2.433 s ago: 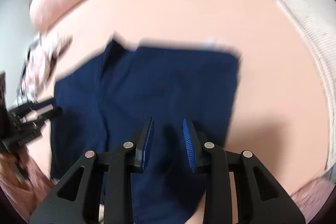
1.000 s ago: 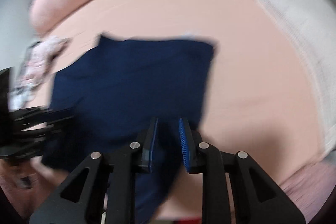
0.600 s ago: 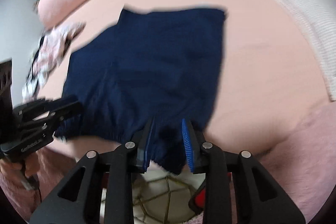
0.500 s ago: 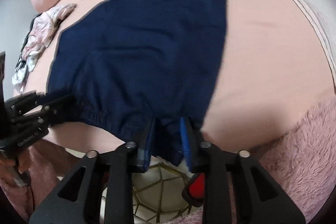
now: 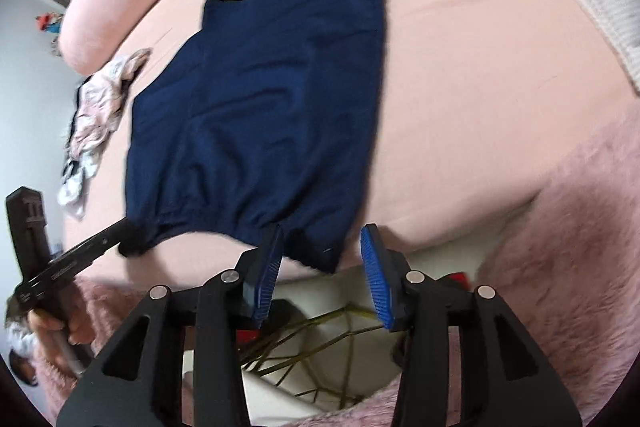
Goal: Fold clothes
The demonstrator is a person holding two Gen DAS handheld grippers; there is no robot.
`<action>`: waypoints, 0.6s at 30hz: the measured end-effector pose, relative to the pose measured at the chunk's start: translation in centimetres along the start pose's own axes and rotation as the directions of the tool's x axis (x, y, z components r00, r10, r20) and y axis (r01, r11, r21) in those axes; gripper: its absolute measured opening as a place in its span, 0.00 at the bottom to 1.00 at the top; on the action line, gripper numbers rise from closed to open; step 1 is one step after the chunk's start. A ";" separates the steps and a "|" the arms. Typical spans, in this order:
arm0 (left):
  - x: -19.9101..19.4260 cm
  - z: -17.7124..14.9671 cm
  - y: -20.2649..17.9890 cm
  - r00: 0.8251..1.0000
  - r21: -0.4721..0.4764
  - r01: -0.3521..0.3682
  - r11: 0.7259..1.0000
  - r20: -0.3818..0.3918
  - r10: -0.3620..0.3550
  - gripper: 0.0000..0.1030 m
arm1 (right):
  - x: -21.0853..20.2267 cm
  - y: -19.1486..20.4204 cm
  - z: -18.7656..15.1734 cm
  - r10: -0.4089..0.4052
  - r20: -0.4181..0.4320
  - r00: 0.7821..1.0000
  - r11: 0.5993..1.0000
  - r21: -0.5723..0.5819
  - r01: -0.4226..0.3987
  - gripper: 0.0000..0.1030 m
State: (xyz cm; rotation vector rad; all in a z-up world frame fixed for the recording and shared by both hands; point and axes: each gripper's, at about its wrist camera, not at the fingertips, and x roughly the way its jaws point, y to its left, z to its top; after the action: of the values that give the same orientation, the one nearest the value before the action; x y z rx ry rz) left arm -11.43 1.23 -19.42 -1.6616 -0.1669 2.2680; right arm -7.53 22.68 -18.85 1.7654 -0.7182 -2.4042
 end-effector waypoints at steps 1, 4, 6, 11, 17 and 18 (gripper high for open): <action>0.1 -0.9 -0.1 0.999 0.020 -0.048 0.999 -0.020 0.048 0.30 | -0.1 0.0 0.2 0.012 -0.009 1.000 1.000 -0.007 -0.012 0.38; 0.9 -1.4 -0.8 0.995 0.043 -0.099 0.994 -0.027 0.100 0.30 | -2.7 -1.5 -2.7 -0.024 -0.035 0.999 0.998 -0.058 0.022 0.22; 0.3 -1.2 -0.9 0.999 0.016 -0.050 0.999 -0.005 0.050 0.31 | -3.5 -0.9 -2.2 -0.048 -0.022 0.999 0.996 -0.083 0.046 0.16; -0.4 -1.0 -0.3 0.996 -0.068 0.072 0.995 0.051 -0.069 0.33 | -5.0 -2.2 -2.0 -0.092 0.019 0.996 0.994 -0.060 0.093 0.15; -0.8 -0.3 1.2 0.988 -0.089 0.148 0.985 0.055 -0.143 0.33 | -5.8 -3.7 -1.1 0.019 0.038 0.999 1.000 -0.023 -0.018 0.25; -1.1 0.1 0.9 0.986 -0.089 0.162 0.983 0.060 -0.157 0.33 | -5.5 -3.5 -1.1 0.021 0.034 0.999 1.000 -0.022 -0.020 0.34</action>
State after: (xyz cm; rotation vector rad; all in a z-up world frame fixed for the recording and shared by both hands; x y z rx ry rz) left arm -11.36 0.05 -18.63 -1.5730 -0.4107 2.2145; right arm -3.91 27.28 -15.66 1.7047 -0.7079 -2.4244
